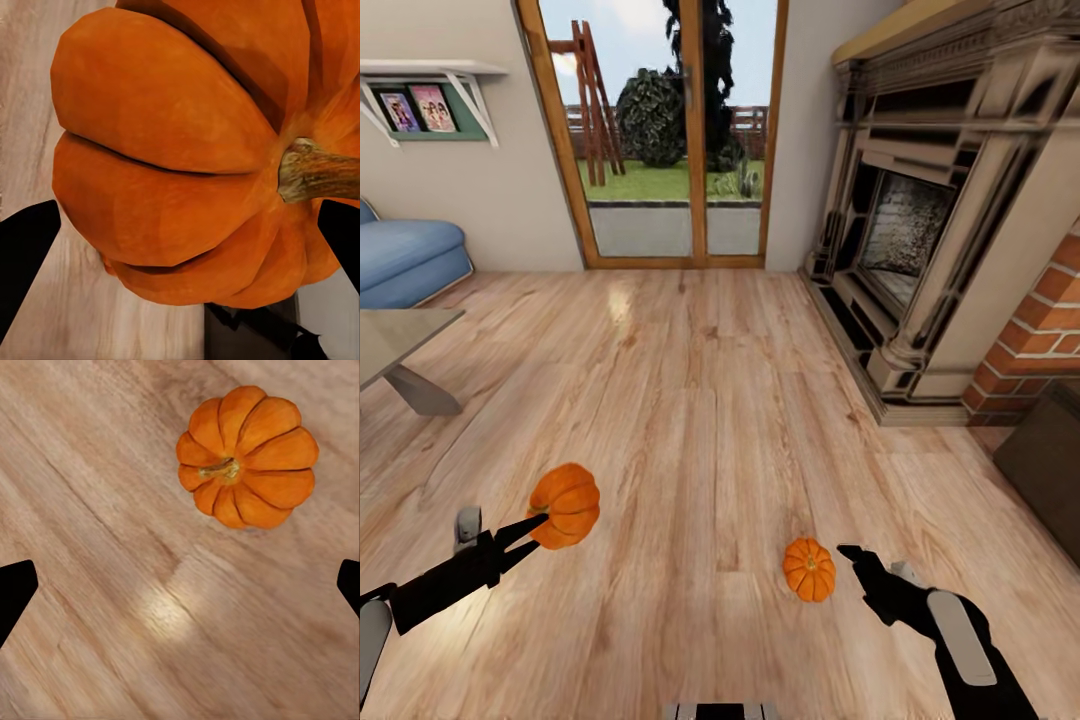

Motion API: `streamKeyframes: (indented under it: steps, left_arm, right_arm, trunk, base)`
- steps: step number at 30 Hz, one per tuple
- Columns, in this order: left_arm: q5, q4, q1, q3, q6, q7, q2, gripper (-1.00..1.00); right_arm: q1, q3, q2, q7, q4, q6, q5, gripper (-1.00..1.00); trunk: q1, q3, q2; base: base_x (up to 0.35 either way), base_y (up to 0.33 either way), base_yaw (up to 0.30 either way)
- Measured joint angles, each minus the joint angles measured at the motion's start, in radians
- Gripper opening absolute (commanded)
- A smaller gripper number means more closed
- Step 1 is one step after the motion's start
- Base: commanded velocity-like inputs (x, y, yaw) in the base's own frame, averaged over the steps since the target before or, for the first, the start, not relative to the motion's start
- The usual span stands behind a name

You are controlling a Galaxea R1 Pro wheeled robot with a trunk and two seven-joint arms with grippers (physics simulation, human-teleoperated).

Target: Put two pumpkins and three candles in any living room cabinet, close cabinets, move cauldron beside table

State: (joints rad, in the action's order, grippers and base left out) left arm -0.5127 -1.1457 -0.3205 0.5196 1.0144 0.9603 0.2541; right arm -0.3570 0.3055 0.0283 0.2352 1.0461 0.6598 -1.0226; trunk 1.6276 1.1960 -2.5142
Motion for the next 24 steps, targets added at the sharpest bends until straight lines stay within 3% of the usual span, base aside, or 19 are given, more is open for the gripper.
streamKeyframes:
  steps: [3, 10, 19, 24]
  left_arm:
    - [-0.001, 0.000, 0.000, -0.001, 0.001, 0.006, 0.000, -1.00]
    - [0.000, 0.000, 0.000, -0.001, 0.000, 0.008, 0.000, -1.00]
    - [0.000, 0.000, 0.000, -0.001, 0.000, 0.008, 0.000, -1.00]
    - [0.000, 0.000, 0.000, -0.001, 0.000, 0.008, 0.000, -1.00]
  right_arm:
    - [0.001, -0.014, 0.001, -0.066, -0.001, -0.048, 0.001, 1.00]
    - [0.001, -0.063, 0.003, -0.094, -0.014, -0.079, 0.004, 1.00]
    - [0.001, -0.067, 0.002, -0.104, -0.026, -0.108, 0.003, 1.00]
    - [0.001, -0.068, 0.003, -0.172, -0.028, -0.110, 0.004, 1.00]
  trunk:
    - [0.001, 0.012, -0.001]
    - [0.005, 0.039, -0.002]
    - [0.009, 0.073, -0.004]
    - [0.011, 0.093, -0.006]
  base:
    - [0.000, 0.000, 0.000]
    - [0.000, 0.000, 0.000]
    - [0.000, 0.000, 0.000]
    - [0.000, 0.000, 0.000]
